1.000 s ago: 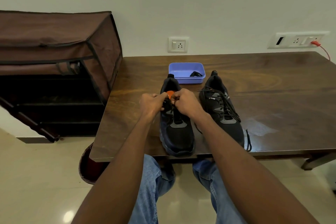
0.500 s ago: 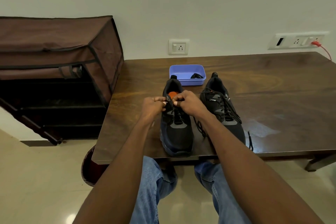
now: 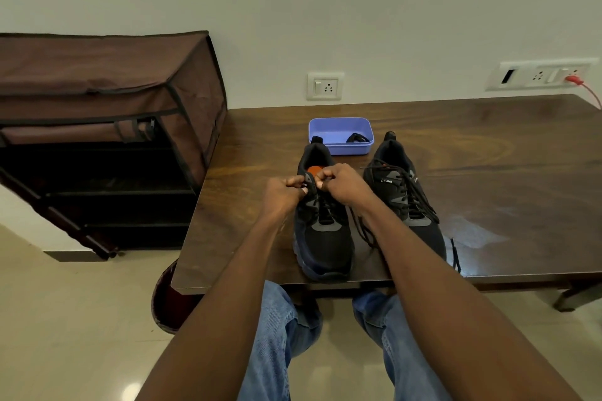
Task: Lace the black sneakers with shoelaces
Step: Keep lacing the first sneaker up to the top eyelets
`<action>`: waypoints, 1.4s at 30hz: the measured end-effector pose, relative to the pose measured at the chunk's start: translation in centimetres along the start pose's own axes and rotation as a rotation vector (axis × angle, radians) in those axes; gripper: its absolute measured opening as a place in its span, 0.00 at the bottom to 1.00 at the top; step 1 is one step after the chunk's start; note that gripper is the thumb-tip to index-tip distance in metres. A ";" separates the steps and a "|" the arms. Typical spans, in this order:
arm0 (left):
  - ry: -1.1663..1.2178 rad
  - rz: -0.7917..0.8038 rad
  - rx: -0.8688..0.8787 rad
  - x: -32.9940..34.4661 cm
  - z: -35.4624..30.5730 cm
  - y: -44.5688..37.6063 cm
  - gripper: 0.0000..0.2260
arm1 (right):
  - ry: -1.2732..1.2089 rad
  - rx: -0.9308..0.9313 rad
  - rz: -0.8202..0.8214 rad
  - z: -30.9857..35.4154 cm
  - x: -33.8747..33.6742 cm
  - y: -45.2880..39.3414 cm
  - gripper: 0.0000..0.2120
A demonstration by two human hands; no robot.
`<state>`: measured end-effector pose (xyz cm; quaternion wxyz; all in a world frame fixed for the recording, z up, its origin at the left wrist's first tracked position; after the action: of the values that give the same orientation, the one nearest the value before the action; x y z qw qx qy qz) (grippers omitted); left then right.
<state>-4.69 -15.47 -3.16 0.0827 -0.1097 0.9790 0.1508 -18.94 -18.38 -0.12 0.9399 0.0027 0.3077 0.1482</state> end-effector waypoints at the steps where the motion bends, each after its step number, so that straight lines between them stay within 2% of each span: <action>1: 0.000 -0.001 0.000 0.0 0.1 0.0 0.15 | -0.008 0.011 0.027 -0.1 -0.1 0.0 0.07; 9: -0.035 -0.015 0.014 -0.1 -0.1 0.2 0.15 | -0.058 0.111 -0.039 -0.4 0.5 0.3 0.14; 13: -0.040 -0.035 0.018 -0.2 -0.2 0.2 0.15 | -0.006 0.129 -0.027 -0.3 0.9 0.1 0.11; 18: -0.033 -0.025 0.017 0.0 0.0 0.2 0.15 | -0.184 0.169 0.004 -1.4 0.3 0.6 0.08; 21: -0.037 -0.029 -0.004 -0.2 0.1 0.1 0.14 | -0.052 0.101 0.042 -0.7 0.1 0.6 0.08; 24: -0.032 -0.040 -0.005 -0.5 -0.3 0.4 0.11 | 0.084 0.004 -0.070 0.7 -0.4 0.7 0.07; 26: -0.056 -0.042 0.013 -0.6 -0.6 0.6 0.10 | 0.078 -0.021 -0.118 1.1 -0.4 0.9 0.10; 29: -0.075 -0.003 0.054 -0.7 -1.2 1.3 0.10 | 0.006 0.005 -0.065 0.7 -0.2 0.6 0.08; 32: -0.136 0.021 0.139 -0.4 -2.1 2.1 0.02 | -0.022 0.030 -0.063 -0.1 -0.9 0.2 0.10; 36: -0.261 -0.042 0.194 -0.1 -2.9 2.4 0.04 | 0.082 0.025 -0.149 -0.6 -1.4 -0.3 0.12; 39: -0.198 -0.048 0.098 -0.7 -2.7 2.2 0.08 | 0.104 0.051 -0.138 -0.9 -1.8 -0.1 0.09; 41: -0.017 -0.067 -0.009 -1.7 -2.1 2.1 0.08 | 0.067 0.073 -0.121 -1.1 -2.1 0.1 0.08; 42: 0.142 -0.126 -0.044 -2.8 -1.9 2.2 0.08 | 0.046 0.081 -0.117 -1.1 -2.3 0.1 0.08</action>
<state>-2.79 -13.51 -0.24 0.0199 -0.1831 0.9700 0.1587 -21.36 -18.98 0.27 0.9387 0.0193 0.3348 0.0804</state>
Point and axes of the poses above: each hand's wrist, its own y-axis away from the middle knuckle, its own x-axis out of the palm, z = x × y, the point moved 8 cm from there along -y, towards the middle knuckle, and after that the axes turned 3 degrees about -x, right-handed, at the moved point
